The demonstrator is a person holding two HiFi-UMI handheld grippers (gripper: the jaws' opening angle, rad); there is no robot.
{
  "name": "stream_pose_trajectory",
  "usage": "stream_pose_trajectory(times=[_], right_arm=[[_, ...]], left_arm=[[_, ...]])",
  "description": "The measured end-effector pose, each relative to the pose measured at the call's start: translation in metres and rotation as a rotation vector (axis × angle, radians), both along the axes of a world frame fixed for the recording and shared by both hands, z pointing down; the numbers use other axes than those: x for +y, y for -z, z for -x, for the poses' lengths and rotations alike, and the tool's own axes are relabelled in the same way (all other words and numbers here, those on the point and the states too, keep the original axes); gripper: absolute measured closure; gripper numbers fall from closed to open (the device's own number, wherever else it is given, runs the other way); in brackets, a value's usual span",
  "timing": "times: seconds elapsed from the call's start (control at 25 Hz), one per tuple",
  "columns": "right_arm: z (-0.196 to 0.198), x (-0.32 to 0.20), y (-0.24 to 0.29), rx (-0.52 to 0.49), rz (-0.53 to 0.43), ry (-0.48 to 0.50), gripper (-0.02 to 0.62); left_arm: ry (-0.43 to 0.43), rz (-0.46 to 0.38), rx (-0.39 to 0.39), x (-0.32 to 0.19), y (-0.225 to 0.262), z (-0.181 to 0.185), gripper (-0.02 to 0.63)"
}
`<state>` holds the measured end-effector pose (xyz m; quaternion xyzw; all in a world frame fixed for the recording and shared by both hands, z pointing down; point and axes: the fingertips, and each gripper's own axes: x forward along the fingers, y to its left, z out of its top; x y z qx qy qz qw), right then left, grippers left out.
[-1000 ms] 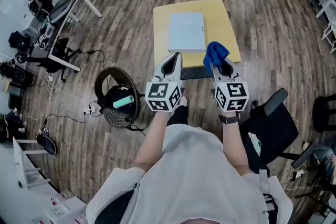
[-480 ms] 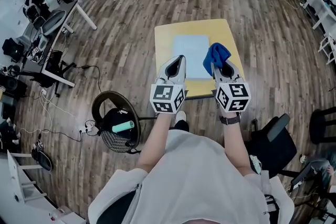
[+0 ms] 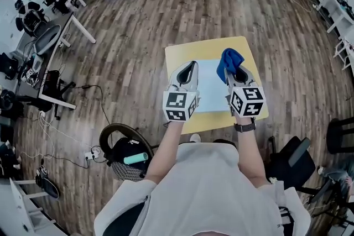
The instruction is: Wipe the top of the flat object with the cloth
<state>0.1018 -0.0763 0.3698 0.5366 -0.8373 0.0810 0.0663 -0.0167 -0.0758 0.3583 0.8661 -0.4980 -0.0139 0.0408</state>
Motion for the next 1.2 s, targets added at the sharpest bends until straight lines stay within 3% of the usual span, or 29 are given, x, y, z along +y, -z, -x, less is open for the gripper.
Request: stream_pose_trajectory(times=[0.2,0.32,0.56,0.88,1.04,1.2], right_arm=[[-0.004,-0.043,-0.043,0.009,0.128,-0.042,0.543],[0.001,-0.074,-0.077,-0.01,0.201,-0.021,0.543],[0.049,-0.137,-0.139,-0.11,0.338,0.128,0.543],[0.136,-0.19,-0.229,-0.173,0.486,0.293,0.543],[0.146,-0.211,-0.275,-0.211,0.587,0.257,0.543],[0.125,-0.224,-0.313,-0.22,0.677,0.174,0.543]], left_arm=[[0.007,0.129,-0.054,-0.044,-0.044,0.003,0.597],[0.031,0.163,-0.038,-0.068,-0.064,0.01,0.597],[0.108,0.235,-0.024,-0.107,-0.095,0.034,0.597],[0.231,0.337,-0.025,-0.118,-0.13,0.071,0.597],[0.254,0.396,-0.031,-0.115,-0.15,0.08,0.597],[0.244,0.456,-0.054,-0.114,-0.166,0.078,0.597]])
